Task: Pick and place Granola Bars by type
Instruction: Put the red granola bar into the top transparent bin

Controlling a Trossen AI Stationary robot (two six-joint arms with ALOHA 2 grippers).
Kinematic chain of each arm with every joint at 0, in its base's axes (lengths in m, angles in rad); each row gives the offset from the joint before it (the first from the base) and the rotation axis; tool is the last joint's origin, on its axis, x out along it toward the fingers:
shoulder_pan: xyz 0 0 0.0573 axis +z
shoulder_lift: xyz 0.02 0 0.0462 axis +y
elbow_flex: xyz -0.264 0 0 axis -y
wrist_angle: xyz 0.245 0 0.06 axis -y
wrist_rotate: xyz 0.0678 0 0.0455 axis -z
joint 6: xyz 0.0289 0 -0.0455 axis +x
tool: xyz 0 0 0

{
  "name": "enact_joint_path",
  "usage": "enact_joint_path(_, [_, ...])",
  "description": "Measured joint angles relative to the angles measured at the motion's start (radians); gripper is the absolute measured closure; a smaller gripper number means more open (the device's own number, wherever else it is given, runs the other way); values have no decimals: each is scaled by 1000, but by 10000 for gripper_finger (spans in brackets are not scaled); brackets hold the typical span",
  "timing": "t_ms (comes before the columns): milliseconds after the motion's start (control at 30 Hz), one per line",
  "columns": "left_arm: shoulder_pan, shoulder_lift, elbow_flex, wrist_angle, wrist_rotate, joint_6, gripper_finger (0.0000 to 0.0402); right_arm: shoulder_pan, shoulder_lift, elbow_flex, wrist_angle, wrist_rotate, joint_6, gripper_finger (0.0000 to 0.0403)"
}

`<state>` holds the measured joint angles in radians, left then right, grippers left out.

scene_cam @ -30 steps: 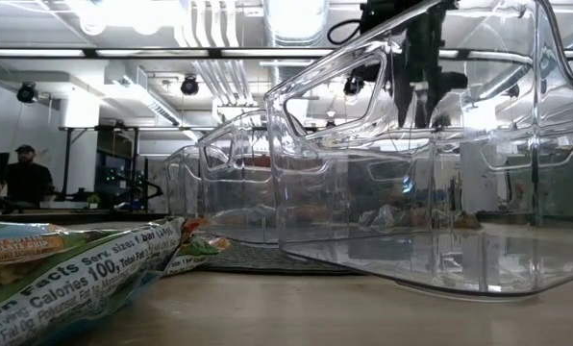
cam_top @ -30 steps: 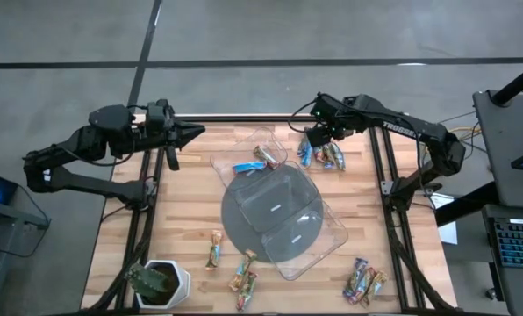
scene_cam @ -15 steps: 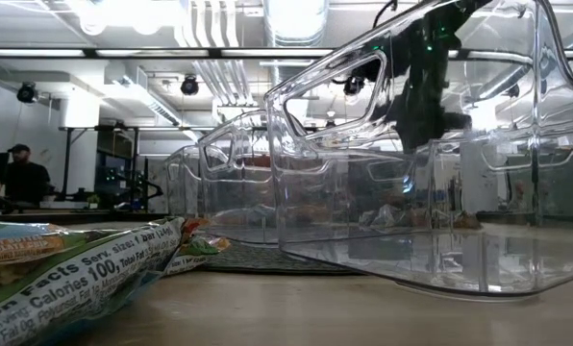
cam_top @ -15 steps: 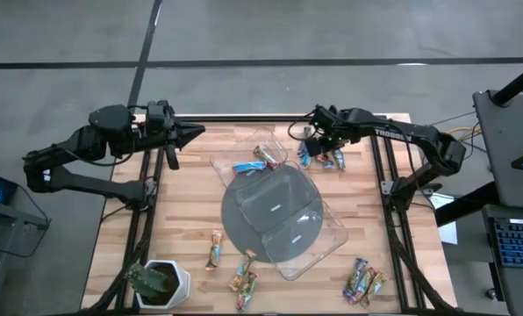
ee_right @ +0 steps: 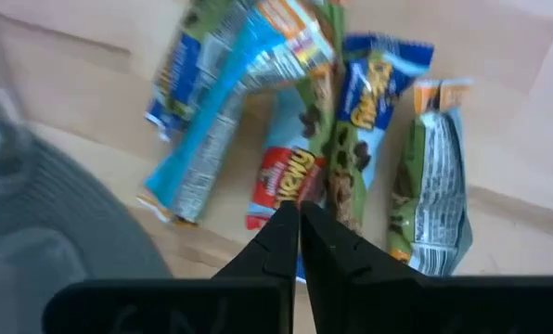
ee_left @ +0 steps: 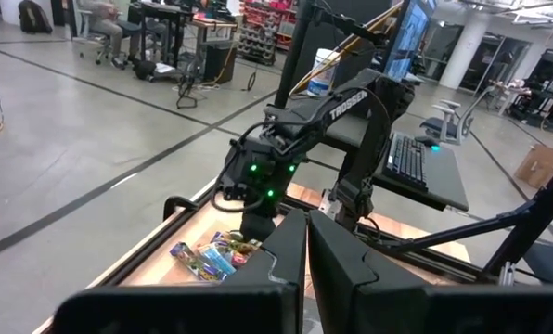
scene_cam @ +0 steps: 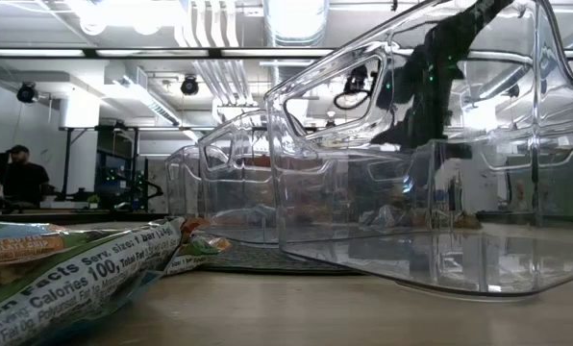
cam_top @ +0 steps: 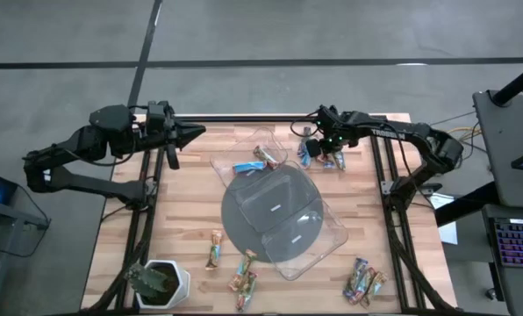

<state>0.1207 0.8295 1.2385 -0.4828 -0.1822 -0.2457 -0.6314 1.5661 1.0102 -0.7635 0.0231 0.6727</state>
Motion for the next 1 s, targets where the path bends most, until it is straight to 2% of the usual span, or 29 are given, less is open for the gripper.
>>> enact_joint_path(567, [0,0,0,-2,-3,-44,401,-11,131,-19,39,-23,-48,395])
enact_joint_path(800, [0,0,0,-1,-3,-63,401,-11,147,-17,30,47,-46,395])
enact_joint_path(1000, [0,0,0,0,-3,-70,401,-38,138,10,-95,145,-52,395])
